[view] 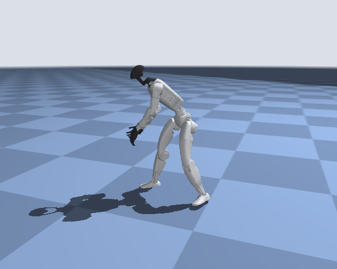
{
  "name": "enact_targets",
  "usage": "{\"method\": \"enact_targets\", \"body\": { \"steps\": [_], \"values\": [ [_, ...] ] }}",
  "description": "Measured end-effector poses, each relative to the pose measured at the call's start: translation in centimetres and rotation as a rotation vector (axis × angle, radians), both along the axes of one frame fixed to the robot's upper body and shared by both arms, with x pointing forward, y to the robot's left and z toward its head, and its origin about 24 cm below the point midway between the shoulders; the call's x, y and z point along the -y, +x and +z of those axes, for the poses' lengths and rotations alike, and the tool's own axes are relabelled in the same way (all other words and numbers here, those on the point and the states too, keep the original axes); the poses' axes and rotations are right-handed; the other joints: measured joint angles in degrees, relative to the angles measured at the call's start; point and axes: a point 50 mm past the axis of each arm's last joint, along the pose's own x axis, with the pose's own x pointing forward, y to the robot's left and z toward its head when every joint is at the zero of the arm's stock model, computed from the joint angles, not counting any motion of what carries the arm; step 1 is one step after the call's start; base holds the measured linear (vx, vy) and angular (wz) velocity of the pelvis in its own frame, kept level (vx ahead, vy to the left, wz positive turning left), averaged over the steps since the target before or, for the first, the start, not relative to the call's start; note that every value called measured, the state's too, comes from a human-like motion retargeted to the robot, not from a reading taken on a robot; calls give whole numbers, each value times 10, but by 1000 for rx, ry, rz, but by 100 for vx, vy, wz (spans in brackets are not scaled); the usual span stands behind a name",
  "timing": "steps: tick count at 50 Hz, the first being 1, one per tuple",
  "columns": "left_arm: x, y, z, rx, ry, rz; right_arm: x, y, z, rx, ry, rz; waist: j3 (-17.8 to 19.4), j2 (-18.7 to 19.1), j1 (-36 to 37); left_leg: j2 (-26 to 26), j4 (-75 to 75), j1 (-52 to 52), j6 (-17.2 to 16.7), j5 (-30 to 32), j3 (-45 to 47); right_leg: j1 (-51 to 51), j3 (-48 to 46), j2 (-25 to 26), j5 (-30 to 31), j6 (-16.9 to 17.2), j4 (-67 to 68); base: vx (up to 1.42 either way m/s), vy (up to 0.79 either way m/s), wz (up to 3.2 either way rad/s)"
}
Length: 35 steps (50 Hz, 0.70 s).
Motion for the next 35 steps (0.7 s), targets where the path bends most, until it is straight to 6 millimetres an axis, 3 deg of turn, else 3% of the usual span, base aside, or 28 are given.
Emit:
{"method": "enact_targets", "body": {
  "steps": [5,8,11,15,19,20,23,28,31,35],
  "values": [
    [-15,14,75,190,-108,73,-27,15,79,242,102,128,-14,61,110,-68,-72,105,-27,12,-49,133,-89,-75,-21,-10,29,3,27,144],
    [-26,15,125,285,-246,130,-53,21,136,362,2,249,-79,86,189,-103,-141,152,-32,29,-88,204,-166,-109,-40,-17,24,20,20,153],
    [-28,7,186,438,-423,149,-72,16,209,520,-174,333,-156,93,274,-125,-200,175,-34,46,-138,260,-192,-111,-79,-16,10,27,15,172],
    [-29,-25,268,662,-729,100,-93,-13,304,770,-357,475,-246,70,372,-141,-267,201,-39,68,-210,306,-102,-64,-145,-15,-4,33,10,176],
    [-51,-65,321,855,-1033,-2,-132,-63,359,1005,-528,664,-309,12,440,-146,-321,230,-42,85,-244,318,-54,-21,-159,4,-3,32,2,115],
    [-58,-76,330,911,-1091,-32,-142,-78,368,1067,-578,701,-322,-5,450,-148,-332,236,-43,87,-249,320,-57,-16,-163,15,-3,30,-2,85],
    [-82,-110,350,1112,-1197,-95,-178,-131,389,1266,-768,771,-345,-47,466,-150,-352,247,-36,92,-259,325,-73,-10,-169,6,-1,25,-4,64],
    [-109,-166,369,1429,-1285,-190,-218,-206,399,1544,-963,769,-357,-97,461,-154,-355,252,-28,87,-276,349,-105,-18,-183,4,-3,16,-8,42],
    [-120,-180,371,1535,-1283,-185,-226,-226,395,1615,-955,787,-361,-119,456,-152,-350,256,-35,80,-277,359,-107,-17,-190,7,-9,9,-12,-1],
    [-134,-180,362,1581,-1239,-131,-225,-227,385,1637,-926,804,-372,-139,449,-147,-336,254,-42,75,-270,363,-102,-9,-197,7,-19,3,-13,-18]
  ]
}}
